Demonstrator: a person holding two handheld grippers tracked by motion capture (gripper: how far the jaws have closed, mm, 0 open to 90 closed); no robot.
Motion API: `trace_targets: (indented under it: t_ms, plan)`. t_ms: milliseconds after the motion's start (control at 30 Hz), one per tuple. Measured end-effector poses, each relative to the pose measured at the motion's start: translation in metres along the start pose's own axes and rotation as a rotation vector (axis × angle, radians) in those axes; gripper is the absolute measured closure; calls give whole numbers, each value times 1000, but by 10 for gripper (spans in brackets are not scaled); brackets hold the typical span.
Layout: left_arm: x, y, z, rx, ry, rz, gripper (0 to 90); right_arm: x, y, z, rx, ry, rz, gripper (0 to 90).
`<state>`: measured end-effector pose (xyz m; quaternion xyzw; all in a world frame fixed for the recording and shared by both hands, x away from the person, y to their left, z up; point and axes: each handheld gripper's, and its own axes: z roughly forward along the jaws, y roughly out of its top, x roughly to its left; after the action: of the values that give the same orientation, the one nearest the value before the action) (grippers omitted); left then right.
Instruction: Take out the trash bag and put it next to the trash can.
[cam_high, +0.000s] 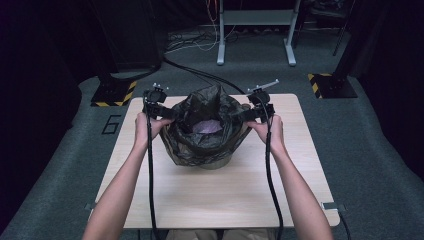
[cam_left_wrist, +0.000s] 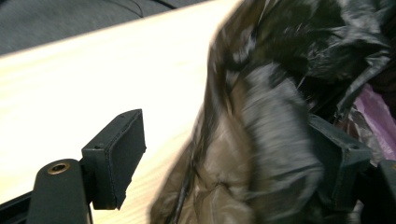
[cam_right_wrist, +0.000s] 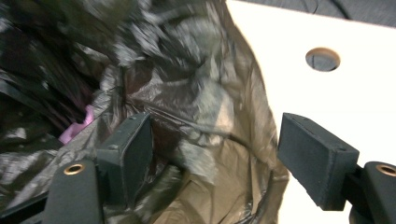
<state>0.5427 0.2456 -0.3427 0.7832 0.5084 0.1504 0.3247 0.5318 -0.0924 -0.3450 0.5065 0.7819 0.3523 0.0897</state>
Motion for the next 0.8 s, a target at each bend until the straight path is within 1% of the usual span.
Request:
trace_targets:
  t_ms: [33, 67, 100, 133, 167, 200, 233, 267, 300, 333, 367, 400, 433, 467, 500, 533, 567, 600, 667, 700, 733, 767, 800]
  plan:
    - [0, -1, 2, 4, 0, 0, 209, 0, -1, 2, 9, 2, 1, 267]
    - [0, -3, 5, 13, -10, -1, 210, 0, -2, 6, 20, 4, 0, 263]
    - [0, -4, 7, 19, -21, -10, 210, 0, -2, 6, 20, 4, 0, 263]
    - [0, -4, 9, 24, -24, -8, 232, 0, -3, 10, 24, 16, 4, 273]
    - [-3, -6, 13, 41, -41, 19, 269, 1, -4, 12, 36, 15, 2, 300]
    - [-3, -7, 13, 33, -71, 14, 316, 2, -4, 14, 43, 11, -8, 331]
    - [-4, -7, 12, 27, -90, 18, 384, 2, -5, 16, 38, 24, -7, 358]
    - [-6, -7, 11, 20, -95, 32, 458, 2, -6, 15, 29, 28, -5, 402]
    - [-9, -7, 9, 13, -82, 44, 488, 3, -6, 13, 9, 29, -7, 416]
    - [-9, -7, 9, 13, -82, 44, 514, 4, -5, 10, -6, 31, -11, 443]
    - [-11, -6, 7, 3, -80, 53, 550, 6, -5, 7, -26, 29, -19, 490]
    - [-12, -6, 4, -11, -71, 64, 570, 8, -4, 1, -55, 16, -36, 501]
    - [-14, -5, 0, -25, -56, 67, 580, 9, -3, -4, -78, 14, -38, 536]
    - [-16, -5, -7, -69, -42, 66, 605, 9, -3, -8, -96, 16, -41, 567]
    - [-17, -5, -11, -98, -27, 65, 638, 10, -2, -14, -123, 11, -44, 601]
    - [-17, -5, -11, -98, -27, 65, 679, 10, -2, -14, -123, 11, -44, 601]
    - [-19, -5, -18, -137, -16, 77, 717, 11, -1, -23, -164, 6, -62, 687]
    - [-20, -5, -20, -145, -10, 84, 747, 11, -1, -27, -174, 12, -68, 727]
    - [-25, -4, -26, -167, -6, 107, 799, 12, 0, -32, -193, 22, -78, 791]
    - [-25, -4, -26, -167, -6, 107, 819, 12, 0, -32, -193, 22, -78, 791]
    - [-28, -2, -29, -179, -7, 114, 837, 14, 3, -39, -210, 26, -94, 834]
    - [-30, 0, -32, -185, -11, 127, 849, 16, 4, -41, -214, 34, -99, 852]
    - [-35, 4, -36, -195, -26, 138, 857, 18, 6, -43, -219, 38, -102, 863]
